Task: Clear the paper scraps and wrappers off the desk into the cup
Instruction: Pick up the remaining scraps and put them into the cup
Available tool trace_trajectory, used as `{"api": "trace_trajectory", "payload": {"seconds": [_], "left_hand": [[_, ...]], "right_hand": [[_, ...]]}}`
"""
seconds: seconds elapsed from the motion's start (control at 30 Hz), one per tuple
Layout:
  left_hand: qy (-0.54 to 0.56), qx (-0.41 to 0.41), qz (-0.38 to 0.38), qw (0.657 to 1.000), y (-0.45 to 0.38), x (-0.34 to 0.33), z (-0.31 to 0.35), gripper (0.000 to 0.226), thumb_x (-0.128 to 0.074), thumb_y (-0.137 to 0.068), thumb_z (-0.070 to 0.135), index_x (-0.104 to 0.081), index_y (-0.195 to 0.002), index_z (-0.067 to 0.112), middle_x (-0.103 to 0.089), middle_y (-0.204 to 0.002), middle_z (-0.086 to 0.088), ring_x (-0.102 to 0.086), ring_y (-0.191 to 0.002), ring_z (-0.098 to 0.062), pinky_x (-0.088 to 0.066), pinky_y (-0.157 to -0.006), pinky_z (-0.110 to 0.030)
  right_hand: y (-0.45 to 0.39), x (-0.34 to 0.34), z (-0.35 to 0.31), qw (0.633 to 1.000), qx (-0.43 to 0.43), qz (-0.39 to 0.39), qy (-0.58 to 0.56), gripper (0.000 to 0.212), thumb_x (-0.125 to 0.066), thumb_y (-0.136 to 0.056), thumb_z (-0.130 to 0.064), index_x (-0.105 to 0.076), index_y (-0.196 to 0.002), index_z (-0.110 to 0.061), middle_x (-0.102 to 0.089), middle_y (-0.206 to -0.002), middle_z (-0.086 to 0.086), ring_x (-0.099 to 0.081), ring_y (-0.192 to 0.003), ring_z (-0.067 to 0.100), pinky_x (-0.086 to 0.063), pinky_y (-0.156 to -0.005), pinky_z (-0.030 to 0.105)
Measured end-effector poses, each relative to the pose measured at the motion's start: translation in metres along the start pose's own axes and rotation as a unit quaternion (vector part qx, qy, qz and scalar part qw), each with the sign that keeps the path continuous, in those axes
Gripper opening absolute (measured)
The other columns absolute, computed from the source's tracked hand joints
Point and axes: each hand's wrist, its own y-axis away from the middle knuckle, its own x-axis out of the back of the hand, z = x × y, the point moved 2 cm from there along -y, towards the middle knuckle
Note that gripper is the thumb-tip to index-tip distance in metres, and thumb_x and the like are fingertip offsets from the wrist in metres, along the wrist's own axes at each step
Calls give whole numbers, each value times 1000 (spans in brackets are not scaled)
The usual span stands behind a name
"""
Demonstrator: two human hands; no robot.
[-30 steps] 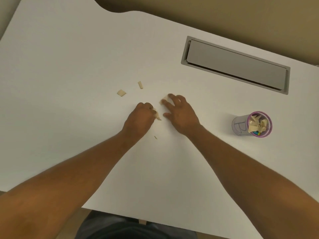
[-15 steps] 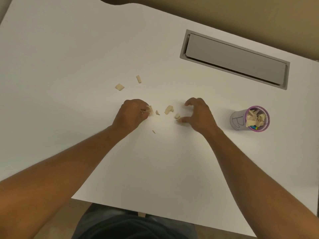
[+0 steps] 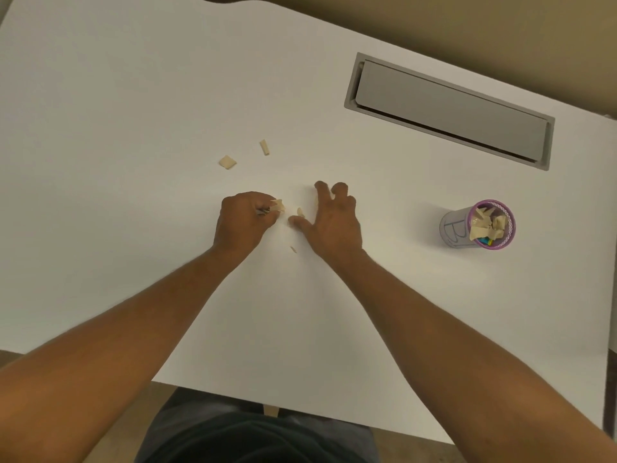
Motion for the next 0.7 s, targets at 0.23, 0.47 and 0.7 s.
{"api": "trace_trajectory", "payload": {"seconds": [0.23, 0.47, 0.7], "left_hand": [[19, 9, 4, 1000, 2, -2, 2, 19, -83, -87, 25, -83, -105, 18, -80, -109, 3, -73, -94, -9, -51, -82, -10], [58, 49, 11, 997, 7, -9, 20, 23, -85, -86, 27, -84, -106, 16, -81, -112, 3, -73, -92, -6, -49, -79, -5], [130, 51, -21, 990, 32, -36, 73, 19, -84, -87, 23, -85, -105, 21, -82, -107, 10, -74, -90, 5, -51, -80, -3]], "right_hand": [[0, -16, -12, 995, 86, 3, 56, 19, -50, -103, -12, -68, -110, -9, -56, -122, 6, -50, -112, 27, -53, -81, 36], [6, -9, 10, 991, 121, -27, 56, 31, -48, -95, 0, -75, -109, -6, -68, -115, 9, -60, -108, 28, -51, -90, 40], [50, 30, 44, 948, -106, 80, -290, 19, -70, -89, -9, -84, -100, -16, -81, -103, -4, -73, -95, 8, -57, -87, 21]]}}
